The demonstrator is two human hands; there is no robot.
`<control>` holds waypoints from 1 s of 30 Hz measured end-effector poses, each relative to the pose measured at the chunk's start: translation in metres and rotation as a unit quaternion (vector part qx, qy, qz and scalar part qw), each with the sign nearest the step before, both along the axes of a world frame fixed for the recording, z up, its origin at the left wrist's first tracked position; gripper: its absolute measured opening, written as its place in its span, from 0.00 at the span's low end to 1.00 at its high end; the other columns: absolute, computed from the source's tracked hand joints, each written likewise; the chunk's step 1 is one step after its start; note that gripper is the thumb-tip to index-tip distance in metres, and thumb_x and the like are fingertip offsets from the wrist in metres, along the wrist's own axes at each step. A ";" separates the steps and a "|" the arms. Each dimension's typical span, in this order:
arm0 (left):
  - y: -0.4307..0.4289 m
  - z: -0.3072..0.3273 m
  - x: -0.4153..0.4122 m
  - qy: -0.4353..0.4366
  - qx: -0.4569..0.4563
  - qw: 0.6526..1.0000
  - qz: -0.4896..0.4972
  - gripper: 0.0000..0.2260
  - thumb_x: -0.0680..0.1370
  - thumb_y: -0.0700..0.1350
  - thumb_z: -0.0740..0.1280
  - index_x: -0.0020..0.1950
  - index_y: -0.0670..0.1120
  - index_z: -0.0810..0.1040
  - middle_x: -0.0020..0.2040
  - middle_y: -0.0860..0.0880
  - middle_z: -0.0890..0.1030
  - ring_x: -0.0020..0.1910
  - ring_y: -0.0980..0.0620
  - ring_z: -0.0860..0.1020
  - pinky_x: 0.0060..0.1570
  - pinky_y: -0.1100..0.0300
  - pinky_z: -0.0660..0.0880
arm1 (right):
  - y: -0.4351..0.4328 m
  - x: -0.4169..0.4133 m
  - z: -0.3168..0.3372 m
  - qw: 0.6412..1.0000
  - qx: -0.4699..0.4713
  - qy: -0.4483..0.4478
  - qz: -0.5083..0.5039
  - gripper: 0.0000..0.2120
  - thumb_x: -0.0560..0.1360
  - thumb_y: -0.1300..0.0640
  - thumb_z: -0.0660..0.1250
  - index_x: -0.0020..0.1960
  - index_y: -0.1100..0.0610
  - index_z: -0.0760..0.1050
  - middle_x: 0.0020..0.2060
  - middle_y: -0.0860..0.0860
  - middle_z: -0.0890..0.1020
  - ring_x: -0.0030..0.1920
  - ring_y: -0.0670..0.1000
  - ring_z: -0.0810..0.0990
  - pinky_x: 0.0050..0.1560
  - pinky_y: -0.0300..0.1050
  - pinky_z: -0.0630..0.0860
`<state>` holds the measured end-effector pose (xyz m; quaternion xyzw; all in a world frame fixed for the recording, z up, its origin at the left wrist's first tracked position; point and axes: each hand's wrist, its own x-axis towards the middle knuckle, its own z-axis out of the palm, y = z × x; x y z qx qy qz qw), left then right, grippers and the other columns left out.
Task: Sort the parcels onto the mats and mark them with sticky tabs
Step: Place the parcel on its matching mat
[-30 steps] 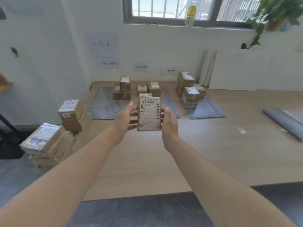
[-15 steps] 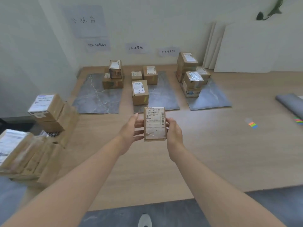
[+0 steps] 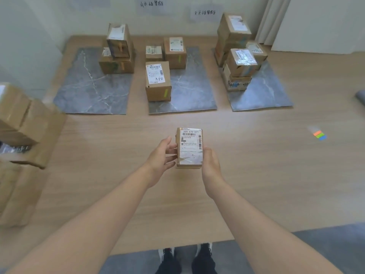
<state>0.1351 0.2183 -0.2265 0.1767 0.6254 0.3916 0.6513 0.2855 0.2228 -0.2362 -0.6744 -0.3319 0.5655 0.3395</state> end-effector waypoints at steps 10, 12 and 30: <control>0.010 -0.059 0.009 -0.030 -0.052 0.997 0.039 0.19 0.83 0.57 0.58 0.60 0.43 0.78 0.52 0.47 0.81 0.62 0.43 0.80 0.68 0.47 0.73 | 0.014 0.006 -0.060 0.998 -0.048 -0.031 0.038 0.17 0.79 0.44 0.57 0.62 0.48 0.77 0.56 0.44 0.83 0.59 0.47 0.80 0.58 0.45 0.74; 0.012 -0.063 0.007 -0.027 -0.052 0.997 0.041 0.20 0.83 0.57 0.58 0.62 0.42 0.78 0.52 0.46 0.81 0.62 0.42 0.79 0.68 0.47 0.73 | 0.016 0.005 -0.063 0.998 -0.046 -0.026 0.027 0.16 0.80 0.44 0.58 0.62 0.49 0.77 0.55 0.44 0.83 0.57 0.46 0.80 0.56 0.44 0.75; 0.022 0.075 -0.022 0.081 0.089 0.993 -0.007 0.28 0.83 0.62 0.52 0.79 0.49 0.64 0.80 0.46 0.61 0.80 0.45 0.54 0.78 0.49 0.54 | 0.038 0.005 0.070 0.992 0.064 0.041 -0.098 0.08 0.81 0.47 0.57 0.49 0.46 0.74 0.56 0.48 0.81 0.60 0.52 0.78 0.64 0.50 0.73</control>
